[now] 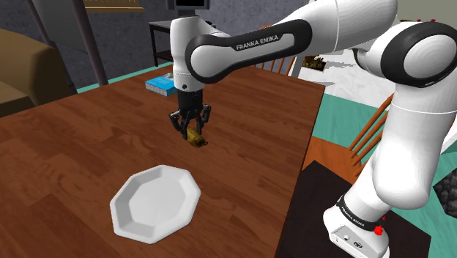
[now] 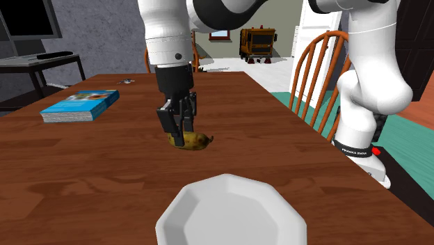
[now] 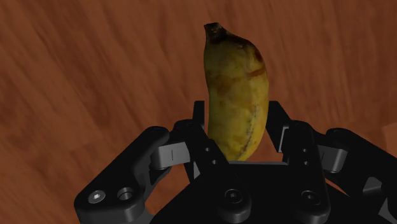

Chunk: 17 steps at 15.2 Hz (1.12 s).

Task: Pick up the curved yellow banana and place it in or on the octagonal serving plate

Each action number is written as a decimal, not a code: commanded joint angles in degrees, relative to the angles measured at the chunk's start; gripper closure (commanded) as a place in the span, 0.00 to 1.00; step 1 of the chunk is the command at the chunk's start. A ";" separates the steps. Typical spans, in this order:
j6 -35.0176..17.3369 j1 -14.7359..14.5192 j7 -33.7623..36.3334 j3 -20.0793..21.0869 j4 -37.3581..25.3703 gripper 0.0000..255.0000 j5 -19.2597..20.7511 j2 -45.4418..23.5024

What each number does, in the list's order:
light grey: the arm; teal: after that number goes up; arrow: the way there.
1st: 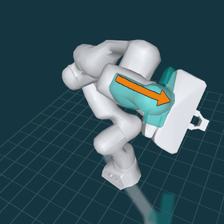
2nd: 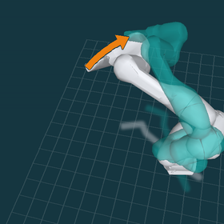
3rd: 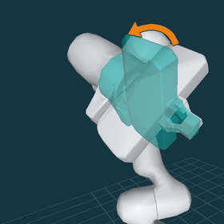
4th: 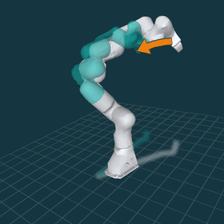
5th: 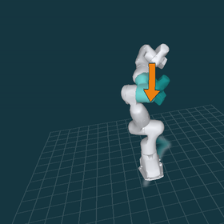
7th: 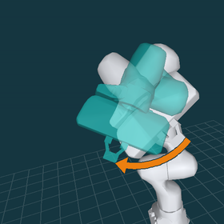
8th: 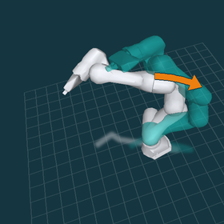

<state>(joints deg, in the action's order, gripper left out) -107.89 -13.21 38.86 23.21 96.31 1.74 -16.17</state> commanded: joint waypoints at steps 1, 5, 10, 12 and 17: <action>0.01 -0.01 0.00 0.01 0.01 1.00 0.00 -0.02; 2.15 0.01 -0.01 0.10 -1.62 1.00 -0.22 0.53; 5.81 -0.03 0.04 0.21 -4.83 1.00 -0.42 1.03; 7.31 -0.08 0.09 0.25 -6.24 1.00 -0.47 1.13; 11.16 -0.25 0.28 0.35 -10.09 1.00 -0.47 1.14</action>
<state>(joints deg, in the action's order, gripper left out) -97.72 -13.38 39.06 23.54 87.33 1.21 -14.90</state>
